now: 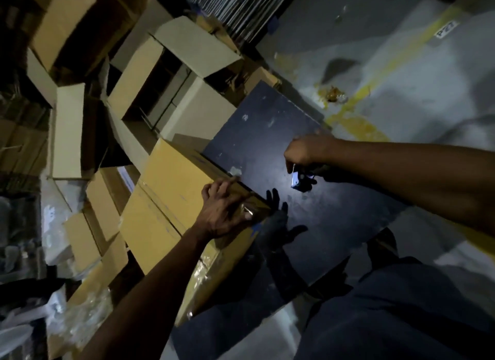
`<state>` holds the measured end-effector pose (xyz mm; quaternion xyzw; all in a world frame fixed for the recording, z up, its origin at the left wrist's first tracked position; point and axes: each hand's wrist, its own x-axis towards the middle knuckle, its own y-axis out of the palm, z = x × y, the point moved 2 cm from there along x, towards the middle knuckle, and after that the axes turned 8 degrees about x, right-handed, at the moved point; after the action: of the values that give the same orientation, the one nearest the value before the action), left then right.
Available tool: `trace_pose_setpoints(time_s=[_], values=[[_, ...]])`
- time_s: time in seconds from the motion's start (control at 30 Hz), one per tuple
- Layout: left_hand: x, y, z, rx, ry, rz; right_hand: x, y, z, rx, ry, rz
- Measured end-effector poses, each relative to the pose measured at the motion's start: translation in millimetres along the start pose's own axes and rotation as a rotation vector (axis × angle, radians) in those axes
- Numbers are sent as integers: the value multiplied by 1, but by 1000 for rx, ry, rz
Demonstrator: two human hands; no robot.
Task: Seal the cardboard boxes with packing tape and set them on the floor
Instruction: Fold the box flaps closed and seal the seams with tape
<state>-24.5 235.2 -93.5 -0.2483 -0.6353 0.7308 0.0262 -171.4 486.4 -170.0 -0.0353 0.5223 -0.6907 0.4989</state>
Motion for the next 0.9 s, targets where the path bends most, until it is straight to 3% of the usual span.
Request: trace_pose_setpoints(time_s=[0.07,0.17,0.3,0.43,0.53,0.9], values=[[-10,0,10,-80,-21,-136,-8,6,2,-42,-27,-78],[-13,10,19,-21,-48,-165,-19,18,10,53,-115,-345],[5,14,23,-34,-108,-234,-32,55,45,803,-166,-571],[36,2,37,-107,-139,-331,-20,77,71,1197,-74,-674],[63,-2,47,-134,-209,-333,5,71,71,1347,-54,-780],[130,-4,74,-99,-366,-467,77,80,71,1763,-165,-905]])
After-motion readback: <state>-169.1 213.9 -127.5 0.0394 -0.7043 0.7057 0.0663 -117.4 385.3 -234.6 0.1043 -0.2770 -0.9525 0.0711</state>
